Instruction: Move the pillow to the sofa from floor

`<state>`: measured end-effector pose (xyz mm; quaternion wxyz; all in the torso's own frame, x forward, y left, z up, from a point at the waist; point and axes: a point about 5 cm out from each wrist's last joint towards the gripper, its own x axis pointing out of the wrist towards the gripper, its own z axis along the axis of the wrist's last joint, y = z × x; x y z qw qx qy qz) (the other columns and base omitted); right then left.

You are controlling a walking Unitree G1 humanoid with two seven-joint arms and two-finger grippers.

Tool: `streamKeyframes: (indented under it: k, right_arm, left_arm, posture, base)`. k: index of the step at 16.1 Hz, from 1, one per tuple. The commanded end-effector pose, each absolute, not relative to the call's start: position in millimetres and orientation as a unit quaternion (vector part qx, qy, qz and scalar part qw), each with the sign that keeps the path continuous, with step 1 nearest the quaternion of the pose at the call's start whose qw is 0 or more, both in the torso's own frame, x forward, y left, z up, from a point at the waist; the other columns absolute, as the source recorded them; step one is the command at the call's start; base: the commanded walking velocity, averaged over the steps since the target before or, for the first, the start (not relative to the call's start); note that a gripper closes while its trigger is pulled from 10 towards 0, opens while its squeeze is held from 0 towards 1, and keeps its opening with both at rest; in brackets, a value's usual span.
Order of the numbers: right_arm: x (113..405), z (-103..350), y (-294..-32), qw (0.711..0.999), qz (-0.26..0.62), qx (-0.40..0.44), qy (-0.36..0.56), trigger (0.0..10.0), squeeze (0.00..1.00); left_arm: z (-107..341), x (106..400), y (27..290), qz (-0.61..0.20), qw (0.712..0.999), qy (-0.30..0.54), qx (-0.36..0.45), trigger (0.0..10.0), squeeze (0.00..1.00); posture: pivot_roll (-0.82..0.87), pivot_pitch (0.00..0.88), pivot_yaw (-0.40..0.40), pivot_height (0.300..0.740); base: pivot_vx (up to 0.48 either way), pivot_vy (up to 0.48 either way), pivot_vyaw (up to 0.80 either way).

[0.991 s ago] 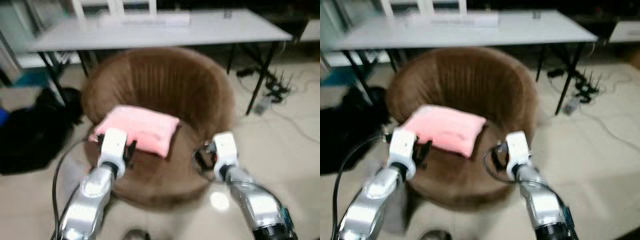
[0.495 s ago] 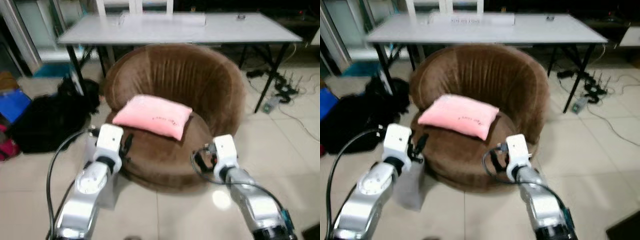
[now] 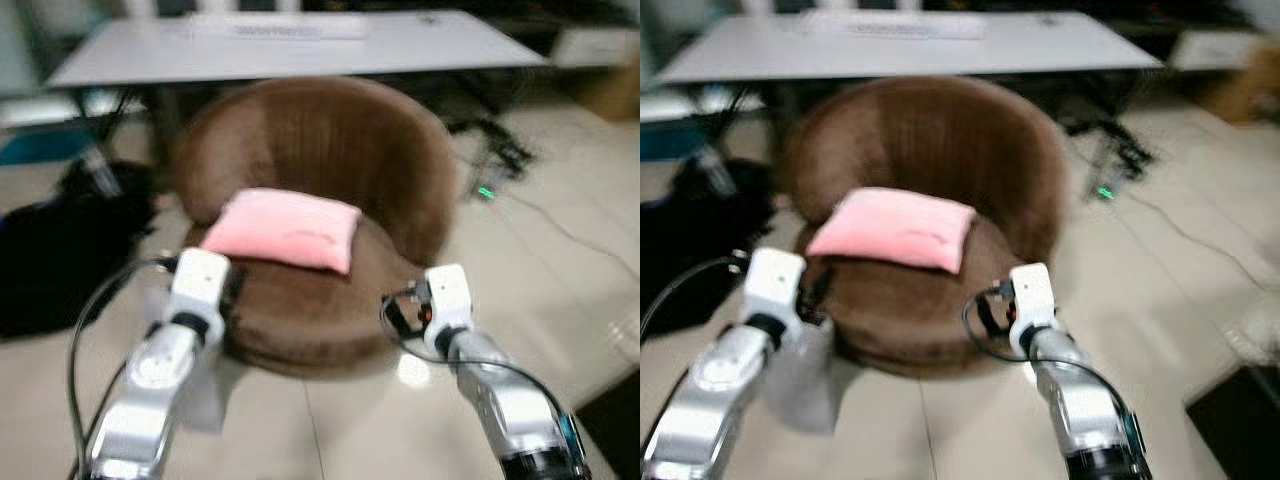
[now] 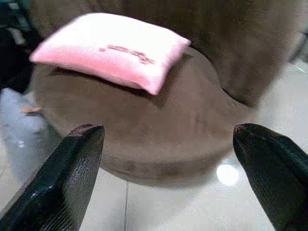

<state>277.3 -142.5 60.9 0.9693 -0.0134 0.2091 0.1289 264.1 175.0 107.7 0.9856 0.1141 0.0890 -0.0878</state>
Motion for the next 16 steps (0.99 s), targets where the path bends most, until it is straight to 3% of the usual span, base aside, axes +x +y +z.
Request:
streamKeyframes:
  k: [1, 11, 16]
  right_arm:
    - [278.1, 62.3, -145.4, 0.97, 0.128, -0.011, 0.208, 10.0, 0.0]
    - [279.8, 62.7, -145.8, 0.97, 0.129, -0.012, 0.207, 10.0, 0.0]
    - [279.5, 62.2, -144.6, 0.969, 0.133, -0.012, 0.207, 10.0, 0.0]
  left_arm:
    - [113.3, 263.0, 173.0, -0.093, 0.985, 0.077, 0.126, 10.0, 0.0]
    - [123.2, 265.6, 197.1, -0.059, 0.986, 0.07, 0.141, 10.0, 0.0]
    - [119.4, 263.4, 188.3, -0.069, 0.988, 0.075, 0.116, 10.0, 0.0]
  posture:
    - [0.09, 0.0, 0.006, 0.74]
    - [0.09, 0.0, 0.008, 0.74]
    - [0.09, 0.0, 0.008, 0.74]
  base:
    - [0.0, 0.48, -0.56]
    - [0.0, 0.474, -0.54]
    - [0.0, 0.478, -0.51]
